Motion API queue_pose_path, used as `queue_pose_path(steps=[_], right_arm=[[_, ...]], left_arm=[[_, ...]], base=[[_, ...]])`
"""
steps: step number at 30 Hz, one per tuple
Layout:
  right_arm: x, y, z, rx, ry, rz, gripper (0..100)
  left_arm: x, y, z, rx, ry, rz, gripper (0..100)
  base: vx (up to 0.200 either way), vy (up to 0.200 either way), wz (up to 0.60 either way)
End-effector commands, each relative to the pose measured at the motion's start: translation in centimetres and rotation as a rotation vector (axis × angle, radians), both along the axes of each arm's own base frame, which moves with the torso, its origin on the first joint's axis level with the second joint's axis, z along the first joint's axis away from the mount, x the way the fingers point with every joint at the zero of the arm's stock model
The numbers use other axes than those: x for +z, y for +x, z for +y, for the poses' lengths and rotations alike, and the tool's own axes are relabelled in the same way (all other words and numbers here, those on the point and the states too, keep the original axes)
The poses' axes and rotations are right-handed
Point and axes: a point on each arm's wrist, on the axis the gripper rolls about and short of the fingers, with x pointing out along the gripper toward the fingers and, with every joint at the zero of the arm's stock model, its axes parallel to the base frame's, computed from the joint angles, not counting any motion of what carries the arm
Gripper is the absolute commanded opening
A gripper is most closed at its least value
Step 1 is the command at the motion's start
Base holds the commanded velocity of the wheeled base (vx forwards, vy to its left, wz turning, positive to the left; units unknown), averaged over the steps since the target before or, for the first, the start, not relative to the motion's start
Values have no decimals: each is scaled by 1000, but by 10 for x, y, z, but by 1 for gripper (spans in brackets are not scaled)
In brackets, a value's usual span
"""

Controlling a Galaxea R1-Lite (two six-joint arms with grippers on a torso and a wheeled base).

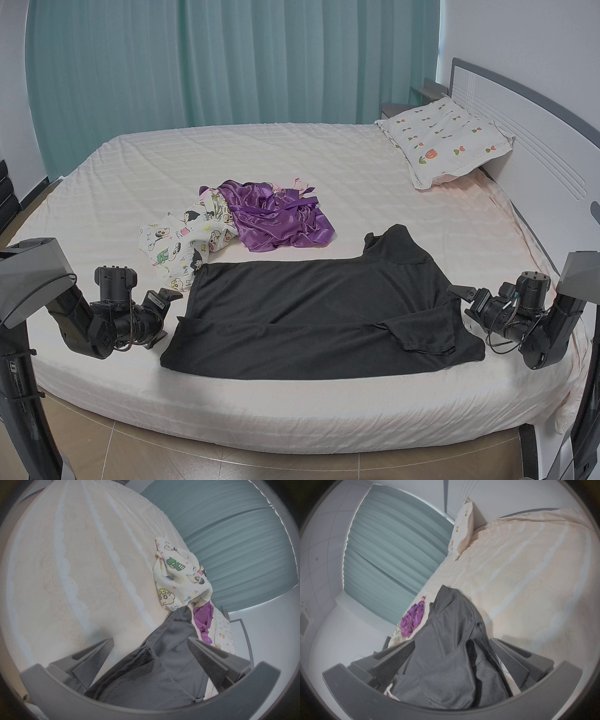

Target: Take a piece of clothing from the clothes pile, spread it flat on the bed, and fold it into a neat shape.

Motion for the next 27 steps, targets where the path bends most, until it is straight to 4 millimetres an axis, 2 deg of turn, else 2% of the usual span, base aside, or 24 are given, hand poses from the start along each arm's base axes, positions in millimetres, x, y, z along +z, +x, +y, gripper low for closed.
queue_pose_path(steps=[1,4,22,27], right_arm=[[26,-8,-9,-44,53,-42,100],[26,-12,-9,-45,58,-35,100],[21,-17,-5,-37,55,-28,100],[20,-18,-5,-37,54,-24,100]], left_arm=[[18,-1,3,27,-13,-49,100],[20,-3,8,52,-40,-49,100],[21,-4,11,53,-45,-49,100],[19,-4,10,50,-44,-46,100]], base=[[0,0,0],[0,0,0],[200,0,0],[0,0,0]])
